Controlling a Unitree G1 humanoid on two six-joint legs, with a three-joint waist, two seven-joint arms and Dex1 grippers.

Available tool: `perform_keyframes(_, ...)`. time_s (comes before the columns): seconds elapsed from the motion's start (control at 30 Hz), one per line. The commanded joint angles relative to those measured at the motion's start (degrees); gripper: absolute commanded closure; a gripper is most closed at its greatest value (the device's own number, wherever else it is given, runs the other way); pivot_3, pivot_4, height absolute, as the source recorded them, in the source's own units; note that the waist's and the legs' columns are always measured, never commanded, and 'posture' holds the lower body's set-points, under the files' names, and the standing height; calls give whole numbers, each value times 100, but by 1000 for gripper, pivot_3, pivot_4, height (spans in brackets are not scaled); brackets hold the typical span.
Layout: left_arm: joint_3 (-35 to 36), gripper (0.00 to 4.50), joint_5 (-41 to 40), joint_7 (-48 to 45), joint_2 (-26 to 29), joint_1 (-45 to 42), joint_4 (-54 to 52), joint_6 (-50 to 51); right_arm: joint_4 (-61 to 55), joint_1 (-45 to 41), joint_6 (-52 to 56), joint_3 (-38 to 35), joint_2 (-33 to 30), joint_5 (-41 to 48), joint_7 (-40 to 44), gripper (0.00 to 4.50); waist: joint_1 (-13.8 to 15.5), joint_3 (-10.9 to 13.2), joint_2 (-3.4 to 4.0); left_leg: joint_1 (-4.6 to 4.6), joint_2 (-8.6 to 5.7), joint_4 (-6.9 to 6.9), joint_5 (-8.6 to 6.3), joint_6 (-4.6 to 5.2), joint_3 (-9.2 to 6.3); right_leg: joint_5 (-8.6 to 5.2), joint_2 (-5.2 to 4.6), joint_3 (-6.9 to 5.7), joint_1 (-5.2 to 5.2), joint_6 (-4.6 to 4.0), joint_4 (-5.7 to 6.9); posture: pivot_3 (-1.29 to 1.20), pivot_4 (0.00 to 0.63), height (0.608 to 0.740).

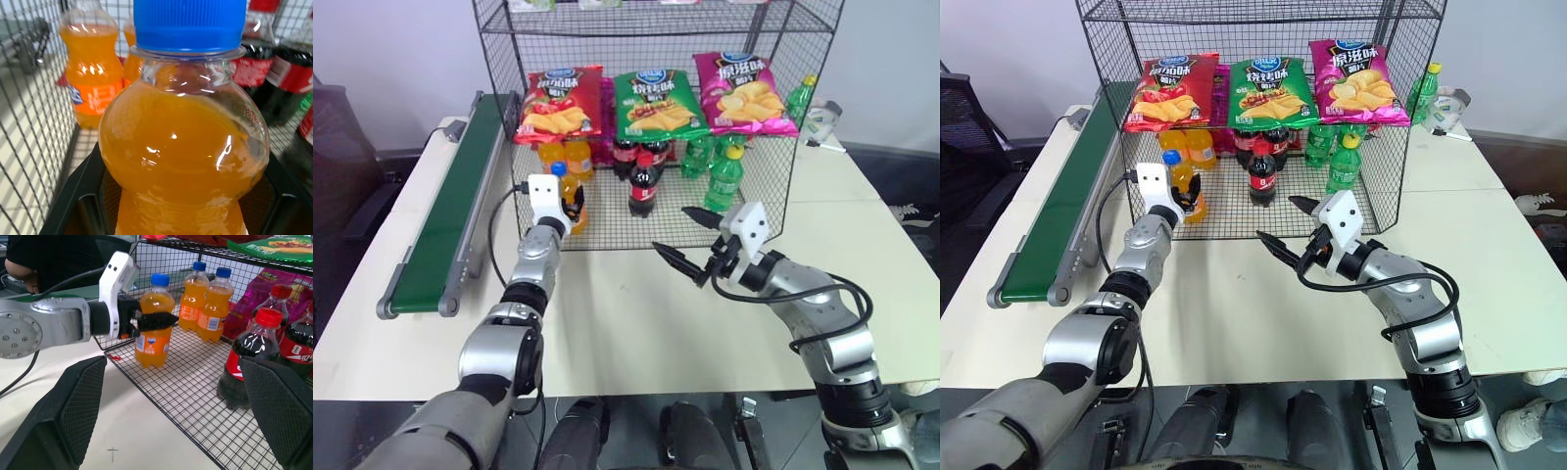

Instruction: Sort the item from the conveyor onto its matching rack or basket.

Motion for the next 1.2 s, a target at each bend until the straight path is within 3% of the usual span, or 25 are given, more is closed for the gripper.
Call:
perform_keyframes(0.03, 144, 101, -37, -71, 29, -164, -161, -254, -247, -22, -104, -111, -35, 26, -17, 0, -1, 0, 0, 1, 0, 1, 0, 0, 0, 0, 0, 0, 0, 0, 1, 0, 150, 740)
perform_keyframes(0.33, 139, 36, -25, -401, 127, 353, -1069, -261, -214, -64, -114, -90, -35, 24, 11, 0, -21, -1, 0, 2, 0, 1, 0, 0, 0, 0, 1, 1, 0, 0, 3, 0, 150, 740)
perform_keyframes(0.67, 40, 36, -130, -640, 516, 2391, -4779, 1114, -203, -90, -87, -138, -106, 68, 73, 0, -113, -2, 3, 3, 3, -1, 0, -1, -1, 0, -1, 7, 0, -1, 6, 0, 150, 740)
perform_keyframes(0.8, 19, 36, -266, -749, 715, 2884, -5802, 1798, -180, -101, -82, -144, -145, 86, 129, 0, -90, -3, 3, 3, 3, 1, 0, -1, -5, -1, -2, 4, 2, -2, 6, 0, 150, 740)
perform_keyframes(0.93, 49, 36, -557, -1243, 1171, 3328, -6665, 2535, -167, -133, -54, -174, -194, 111, 182, 0, -116, -4, 8, 5, 3, -1, 0, -1, -5, -1, -4, 5, 3, -3, 5, 0, 150, 740)
perform_keyframes(1.07, 776, 36, -1500, -2257, 2521, 4256, -7671, 3967, -67, -118, 85, -484, -617, 270, 467, 0, -177, -3, 10, 6, 10, -10, 0, -1, 0, -2, -4, 14, -6, -5, 4, 0, 150, 740)
perform_keyframes(1.2, 1006, 36, -1787, -2364, 2938, 4611, -8020, 4428, 74, -108, 46, -579, -802, 293, 590, 0, -69, 0, 21, 8, 13, -13, -2, -1, -1, -4, -7, 17, -3, -7, 2, 0, 150, 740)
